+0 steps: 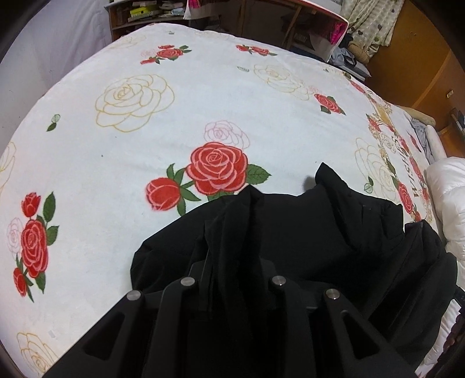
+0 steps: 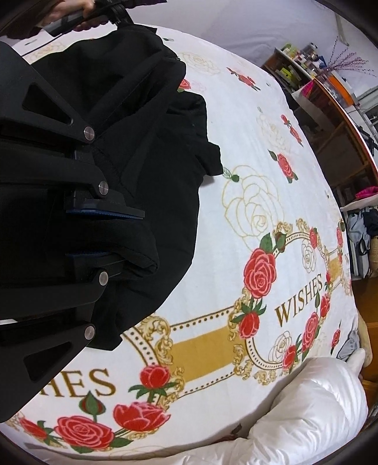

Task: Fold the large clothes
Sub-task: 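Carry the held hem with both tools over the coat toward the collar, then lay the hem onto the coat body and open both tools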

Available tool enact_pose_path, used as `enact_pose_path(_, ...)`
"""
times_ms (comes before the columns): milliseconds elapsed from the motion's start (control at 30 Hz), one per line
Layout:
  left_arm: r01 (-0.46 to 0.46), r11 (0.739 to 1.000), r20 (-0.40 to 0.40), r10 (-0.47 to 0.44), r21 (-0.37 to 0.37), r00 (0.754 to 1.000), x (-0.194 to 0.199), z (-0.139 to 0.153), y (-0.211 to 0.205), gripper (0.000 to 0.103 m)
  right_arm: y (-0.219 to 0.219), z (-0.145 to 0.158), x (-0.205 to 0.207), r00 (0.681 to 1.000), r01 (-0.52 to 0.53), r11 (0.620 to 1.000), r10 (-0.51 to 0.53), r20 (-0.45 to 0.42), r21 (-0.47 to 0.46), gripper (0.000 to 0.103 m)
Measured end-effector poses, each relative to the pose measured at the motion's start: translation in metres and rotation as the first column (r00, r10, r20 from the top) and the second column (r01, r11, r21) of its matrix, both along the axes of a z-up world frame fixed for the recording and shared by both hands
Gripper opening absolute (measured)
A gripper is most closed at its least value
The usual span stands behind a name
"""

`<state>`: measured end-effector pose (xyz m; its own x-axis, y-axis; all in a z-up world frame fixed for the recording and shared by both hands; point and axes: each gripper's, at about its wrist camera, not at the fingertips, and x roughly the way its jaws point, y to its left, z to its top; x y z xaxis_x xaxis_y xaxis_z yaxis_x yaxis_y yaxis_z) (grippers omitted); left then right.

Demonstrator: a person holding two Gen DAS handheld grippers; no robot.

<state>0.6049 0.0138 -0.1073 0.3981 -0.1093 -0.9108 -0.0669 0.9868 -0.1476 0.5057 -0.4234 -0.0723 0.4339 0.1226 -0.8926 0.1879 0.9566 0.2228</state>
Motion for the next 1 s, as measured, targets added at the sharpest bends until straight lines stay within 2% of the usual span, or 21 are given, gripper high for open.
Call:
enact_pose_path(100, -0.027, 0.998, -0.004, 0.027, -0.061, 1.000, 0.002, -0.006, 0.005, 0.028, -0.003, -0.007, 0.003, 1.000, 0.026, 0.999, -0.026, -0.006, 0.022, 0.019)
enact_pose_path(200, -0.036, 0.988, 0.015, 0.038, -0.149, 0.999, 0.002, -0.002, 0.014, 0.046, -0.004, -0.009, 0.004, 0.999, 0.031, 0.999, -0.031, -0.011, 0.017, 0.021)
enact_pose_path(233, -0.037, 0.983, 0.042, 0.045, -0.177, 0.998, 0.000, 0.003, 0.017, 0.058, -0.005, -0.008, 0.004, 0.999, 0.033, 0.999, -0.033, -0.009, 0.020, 0.021)
enact_pose_path(333, -0.038, 0.979, 0.145, 0.068, -0.199, 0.987, -0.007, 0.026, 0.028, 0.072, -0.012, -0.004, 0.001, 0.997, 0.072, 0.996, -0.073, 0.004, 0.058, 0.022)
enact_pose_path(433, -0.049, 0.975, 0.182, 0.090, -0.218, 0.979, -0.012, 0.046, 0.040, 0.074, -0.017, 0.000, -0.004, 0.994, 0.110, 0.992, -0.111, 0.023, 0.063, 0.025)
enact_pose_path(500, -0.046, 0.976, 0.206, 0.090, -0.211, 0.974, -0.016, 0.057, 0.046, 0.074, -0.018, 0.005, -0.008, 0.989, 0.136, 0.988, -0.139, 0.041, 0.078, 0.034)
enact_pose_path(533, -0.043, 0.983, 0.222, 0.083, -0.179, 0.972, -0.020, 0.064, 0.047, 0.074, -0.020, 0.007, -0.010, 0.987, 0.148, 0.985, -0.153, 0.053, 0.092, 0.039)
enact_pose_path(600, -0.036, 0.988, 0.251, 0.073, -0.149, 0.965, -0.026, 0.073, 0.051, 0.074, -0.024, 0.018, -0.014, 0.975, 0.184, 0.976, -0.196, 0.101, 0.114, 0.075)
enact_pose_path(633, -0.031, 0.989, 0.256, 0.067, -0.143, 0.964, -0.030, 0.077, 0.051, 0.074, -0.025, 0.027, -0.016, 0.965, 0.203, 0.973, -0.218, 0.145, 0.108, 0.079)
enact_pose_path(767, 0.025, 0.989, 0.263, 0.015, -0.145, 0.965, -0.042, 0.086, 0.045, 0.074, -0.020, 0.056, -0.018, 0.960, 0.183, 0.982, -0.188, 0.206, 0.046, 0.079)
enact_pose_path(900, 0.106, 0.991, 0.258, -0.081, -0.086, 0.963, -0.061, 0.086, 0.020, 0.075, -0.007, 0.068, -0.032, 0.963, 0.125, 0.991, -0.107, 0.248, -0.055, 0.079)
enact_pose_path(933, 0.131, 0.989, 0.250, -0.109, -0.075, 0.962, -0.065, 0.084, 0.013, 0.075, -0.003, 0.068, -0.037, 0.964, 0.099, 0.993, -0.080, 0.252, -0.065, 0.079)
enact_pose_path(1000, 0.212, 0.976, 0.231, -0.195, -0.051, 0.953, -0.078, 0.076, -0.010, 0.075, 0.016, 0.062, -0.052, 0.969, -0.014, 0.993, 0.041, 0.242, -0.115, 0.079)
